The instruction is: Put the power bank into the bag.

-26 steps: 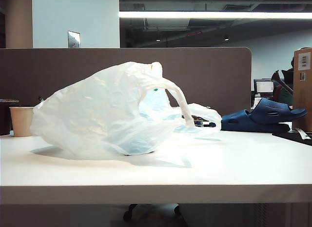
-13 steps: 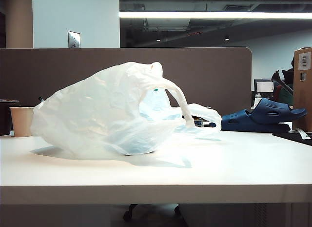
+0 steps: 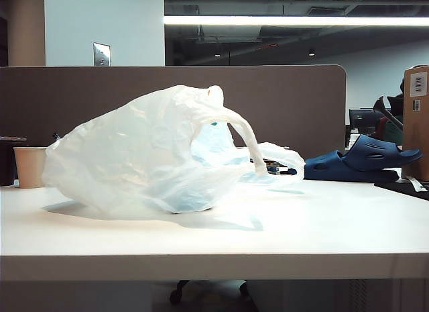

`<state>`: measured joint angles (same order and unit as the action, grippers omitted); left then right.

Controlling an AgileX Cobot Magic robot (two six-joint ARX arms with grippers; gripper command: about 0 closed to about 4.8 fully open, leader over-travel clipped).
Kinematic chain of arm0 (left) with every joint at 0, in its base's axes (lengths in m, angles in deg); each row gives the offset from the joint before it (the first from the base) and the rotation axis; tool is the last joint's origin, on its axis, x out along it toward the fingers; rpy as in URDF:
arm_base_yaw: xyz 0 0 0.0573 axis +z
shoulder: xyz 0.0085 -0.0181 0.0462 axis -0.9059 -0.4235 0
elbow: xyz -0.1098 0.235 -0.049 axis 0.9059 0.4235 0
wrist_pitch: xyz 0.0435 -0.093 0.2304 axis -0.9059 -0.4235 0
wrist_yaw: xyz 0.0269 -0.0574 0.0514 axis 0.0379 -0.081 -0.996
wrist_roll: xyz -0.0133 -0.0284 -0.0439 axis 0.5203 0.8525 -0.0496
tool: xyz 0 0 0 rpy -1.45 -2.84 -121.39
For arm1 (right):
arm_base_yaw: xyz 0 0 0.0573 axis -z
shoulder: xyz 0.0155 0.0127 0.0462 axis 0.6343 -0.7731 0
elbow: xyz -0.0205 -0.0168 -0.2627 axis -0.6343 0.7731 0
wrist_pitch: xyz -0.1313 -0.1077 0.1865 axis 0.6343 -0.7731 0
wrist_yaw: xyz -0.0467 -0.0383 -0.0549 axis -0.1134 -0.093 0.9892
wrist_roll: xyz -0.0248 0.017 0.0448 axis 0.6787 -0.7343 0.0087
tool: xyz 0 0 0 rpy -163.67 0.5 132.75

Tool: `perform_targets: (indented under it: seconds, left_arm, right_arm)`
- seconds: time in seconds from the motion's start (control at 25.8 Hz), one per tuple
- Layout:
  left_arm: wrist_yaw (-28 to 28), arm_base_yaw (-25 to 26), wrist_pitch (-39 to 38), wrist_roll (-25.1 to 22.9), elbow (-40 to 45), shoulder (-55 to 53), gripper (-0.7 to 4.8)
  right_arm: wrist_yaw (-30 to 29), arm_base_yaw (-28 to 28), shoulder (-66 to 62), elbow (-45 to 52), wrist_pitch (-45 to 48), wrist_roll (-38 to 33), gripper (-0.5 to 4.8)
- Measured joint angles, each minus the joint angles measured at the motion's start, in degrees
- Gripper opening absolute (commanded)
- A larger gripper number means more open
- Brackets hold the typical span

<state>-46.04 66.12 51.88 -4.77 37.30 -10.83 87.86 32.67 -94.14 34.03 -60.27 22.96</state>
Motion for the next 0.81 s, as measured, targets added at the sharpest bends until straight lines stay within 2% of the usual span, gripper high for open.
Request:
perform_targets:
  seconds: [0.27,0.81]
  left_arm:
    - [0.0,0.0,2.16,-0.02,3.89,0.02,-0.06]
    - [0.0,-0.02,0.98,0.28,4.07,0.0,-0.05]
  right_arm:
    - [0.02,0.0,0.0,0.0,-1.2,1.62,-0.07]
    - [0.04,0.07,-0.02,0.0,-3.06,1.86,-0.05]
